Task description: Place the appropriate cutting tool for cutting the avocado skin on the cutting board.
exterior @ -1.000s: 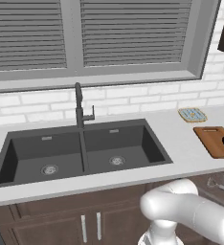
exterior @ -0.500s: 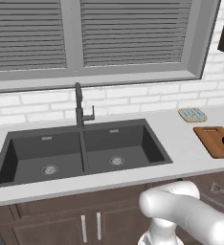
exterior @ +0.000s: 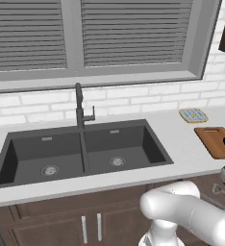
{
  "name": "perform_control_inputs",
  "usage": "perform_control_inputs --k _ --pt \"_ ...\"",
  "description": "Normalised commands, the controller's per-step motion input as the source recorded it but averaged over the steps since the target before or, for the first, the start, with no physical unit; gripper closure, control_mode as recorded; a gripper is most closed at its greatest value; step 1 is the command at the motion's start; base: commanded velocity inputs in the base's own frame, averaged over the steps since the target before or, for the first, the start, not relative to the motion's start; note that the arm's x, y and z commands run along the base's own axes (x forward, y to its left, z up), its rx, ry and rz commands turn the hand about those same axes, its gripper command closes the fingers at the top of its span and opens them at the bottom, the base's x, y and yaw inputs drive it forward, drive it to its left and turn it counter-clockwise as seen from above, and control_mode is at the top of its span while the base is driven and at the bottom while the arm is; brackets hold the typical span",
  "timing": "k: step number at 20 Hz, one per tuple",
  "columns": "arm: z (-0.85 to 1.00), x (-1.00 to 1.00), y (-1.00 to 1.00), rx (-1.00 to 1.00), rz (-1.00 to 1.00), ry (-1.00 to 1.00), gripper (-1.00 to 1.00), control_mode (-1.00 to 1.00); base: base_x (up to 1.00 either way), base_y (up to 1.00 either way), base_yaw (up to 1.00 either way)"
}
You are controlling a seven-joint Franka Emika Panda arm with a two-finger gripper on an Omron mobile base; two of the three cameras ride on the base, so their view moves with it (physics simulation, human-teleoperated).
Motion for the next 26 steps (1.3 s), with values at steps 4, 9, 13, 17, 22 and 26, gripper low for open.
perform_control_inputs --k 4,9,13,17,22,26 --pt "0.0 0.18 -0.02 0.0 0.0 0.0 -1.0 -1.0 0.0 0.0 0.0" --pt "0.0 0.2 -0.01 0.0 0.0 0.01 -1.0 -1.0 0.0 0.0 0.0" --pt "0.0 0.13 -0.01 0.0 0.0 0.01 -1.0 -1.0 0.0 0.0 0.0" --pt "0.0 0.0 0.0 0.0 0.0 0.0 -1.0 -1.0 0.0 0.0 0.0" --pt "0.0 -0.01 0.0 0.0 0.0 -0.01 -1.0 -1.0 0.0 0.0 0.0" --pt "-0.19 -0.01 0.0 0.0 0.0 -0.02 -1.0 -1.0 0.0 0.0 0.0"
